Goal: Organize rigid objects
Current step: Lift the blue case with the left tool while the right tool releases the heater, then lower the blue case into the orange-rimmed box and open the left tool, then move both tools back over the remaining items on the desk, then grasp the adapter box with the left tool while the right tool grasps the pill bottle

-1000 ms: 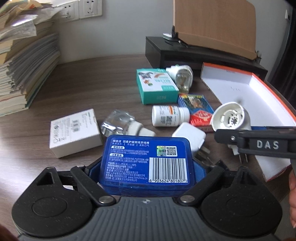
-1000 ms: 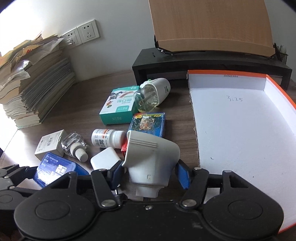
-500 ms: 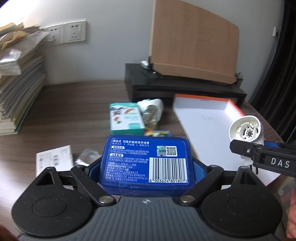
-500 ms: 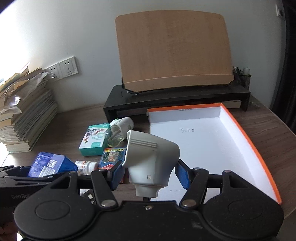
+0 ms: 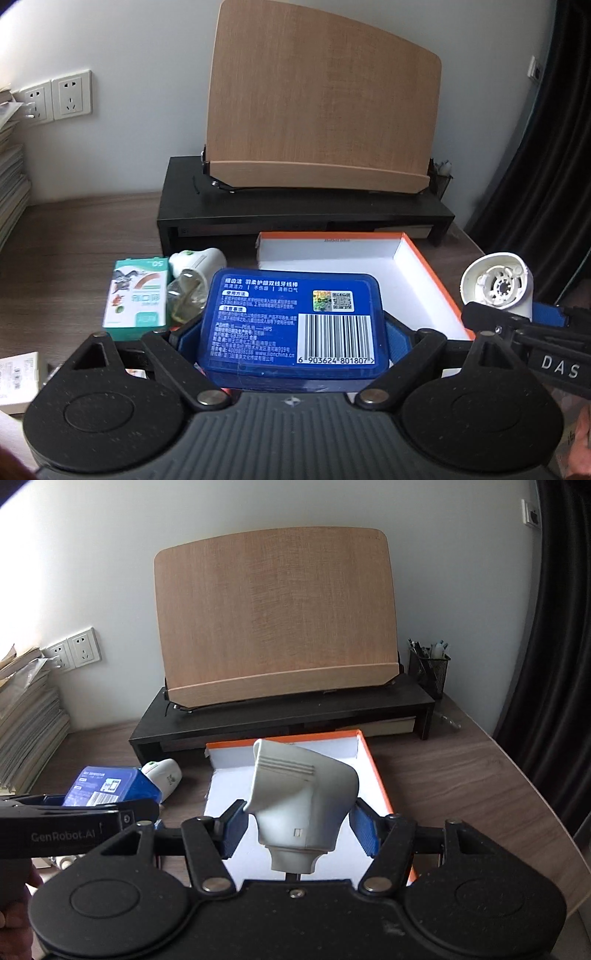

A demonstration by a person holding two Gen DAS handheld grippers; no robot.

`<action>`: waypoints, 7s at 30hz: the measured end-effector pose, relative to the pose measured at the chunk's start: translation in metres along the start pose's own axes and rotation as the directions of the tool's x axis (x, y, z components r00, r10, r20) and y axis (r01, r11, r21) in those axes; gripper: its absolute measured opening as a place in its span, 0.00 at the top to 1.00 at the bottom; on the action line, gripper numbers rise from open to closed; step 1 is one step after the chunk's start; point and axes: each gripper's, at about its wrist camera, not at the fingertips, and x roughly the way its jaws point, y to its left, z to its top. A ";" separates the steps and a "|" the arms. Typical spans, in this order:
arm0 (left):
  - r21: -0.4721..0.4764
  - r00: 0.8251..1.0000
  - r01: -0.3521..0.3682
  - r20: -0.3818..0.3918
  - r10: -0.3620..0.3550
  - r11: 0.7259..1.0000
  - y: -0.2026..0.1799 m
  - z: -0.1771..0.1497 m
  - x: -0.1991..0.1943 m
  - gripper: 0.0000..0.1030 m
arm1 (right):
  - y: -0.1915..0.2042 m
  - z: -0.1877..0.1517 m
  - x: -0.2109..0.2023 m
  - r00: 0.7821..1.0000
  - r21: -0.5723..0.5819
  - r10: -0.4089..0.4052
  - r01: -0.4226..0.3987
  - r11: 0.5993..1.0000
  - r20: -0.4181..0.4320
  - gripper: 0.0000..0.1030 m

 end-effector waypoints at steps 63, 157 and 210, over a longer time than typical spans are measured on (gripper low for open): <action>-0.056 0.983 -0.162 -0.093 0.157 0.985 -0.030 0.023 0.109 0.09 | -0.050 0.029 0.130 0.988 -0.076 0.127 -0.134 0.988 -0.090 0.29; -0.035 0.987 -0.151 -0.055 0.149 0.988 0.001 0.003 0.021 0.03 | 0.002 0.012 0.044 0.996 -0.053 0.094 -0.095 0.994 -0.007 0.25; -0.294 0.887 -0.460 -0.205 0.415 0.838 0.244 -0.056 0.012 0.00 | 0.180 -0.051 0.061 0.956 -0.219 0.239 -0.273 0.937 -0.171 0.25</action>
